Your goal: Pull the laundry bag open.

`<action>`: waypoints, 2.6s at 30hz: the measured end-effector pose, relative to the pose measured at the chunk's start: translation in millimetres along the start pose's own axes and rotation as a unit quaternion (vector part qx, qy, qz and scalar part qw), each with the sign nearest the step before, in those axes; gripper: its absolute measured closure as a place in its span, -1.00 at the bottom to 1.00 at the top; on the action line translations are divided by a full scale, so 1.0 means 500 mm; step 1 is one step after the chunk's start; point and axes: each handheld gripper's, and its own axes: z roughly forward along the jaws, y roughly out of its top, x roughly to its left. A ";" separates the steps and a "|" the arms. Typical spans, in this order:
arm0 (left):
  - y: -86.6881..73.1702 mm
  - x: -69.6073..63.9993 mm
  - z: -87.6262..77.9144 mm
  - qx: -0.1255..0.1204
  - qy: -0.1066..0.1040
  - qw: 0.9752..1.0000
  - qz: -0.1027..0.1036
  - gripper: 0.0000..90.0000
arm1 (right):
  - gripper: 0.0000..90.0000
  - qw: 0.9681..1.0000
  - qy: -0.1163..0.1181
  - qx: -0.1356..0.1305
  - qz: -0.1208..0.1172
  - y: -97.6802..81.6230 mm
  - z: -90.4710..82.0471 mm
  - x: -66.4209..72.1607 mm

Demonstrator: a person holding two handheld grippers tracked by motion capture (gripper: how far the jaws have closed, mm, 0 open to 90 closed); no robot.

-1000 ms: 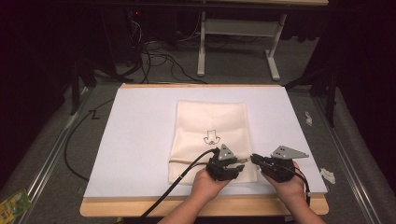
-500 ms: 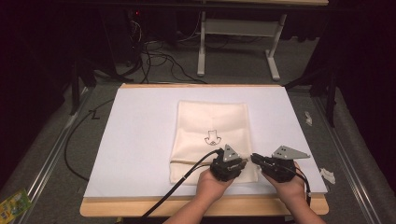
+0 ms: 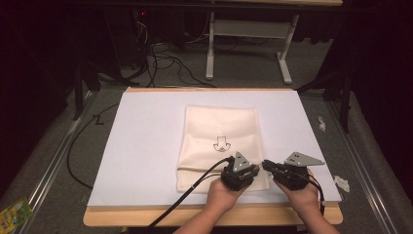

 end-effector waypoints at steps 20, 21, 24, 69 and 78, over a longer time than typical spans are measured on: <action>-0.008 0.001 -0.006 -0.008 0.003 1.000 0.003 0.94 | 0.89 1.000 -0.002 -0.005 0.005 0.001 -0.003 -0.001; -0.007 0.001 -0.007 -0.007 0.003 1.000 0.005 0.94 | 0.89 1.000 -0.002 -0.005 0.004 0.001 -0.003 0.000; -0.009 0.004 -0.011 -0.004 0.004 1.000 0.011 0.94 | 0.89 1.000 -0.003 -0.005 0.004 0.001 -0.004 0.000; -0.065 0.096 -0.137 0.039 0.058 0.997 -0.013 0.94 | 0.89 1.000 -0.022 -0.010 0.012 -0.003 -0.015 -0.018; -0.091 0.127 -0.192 0.067 0.073 0.995 -0.021 0.94 | 0.89 1.000 -0.019 -0.008 0.017 -0.004 -0.014 -0.025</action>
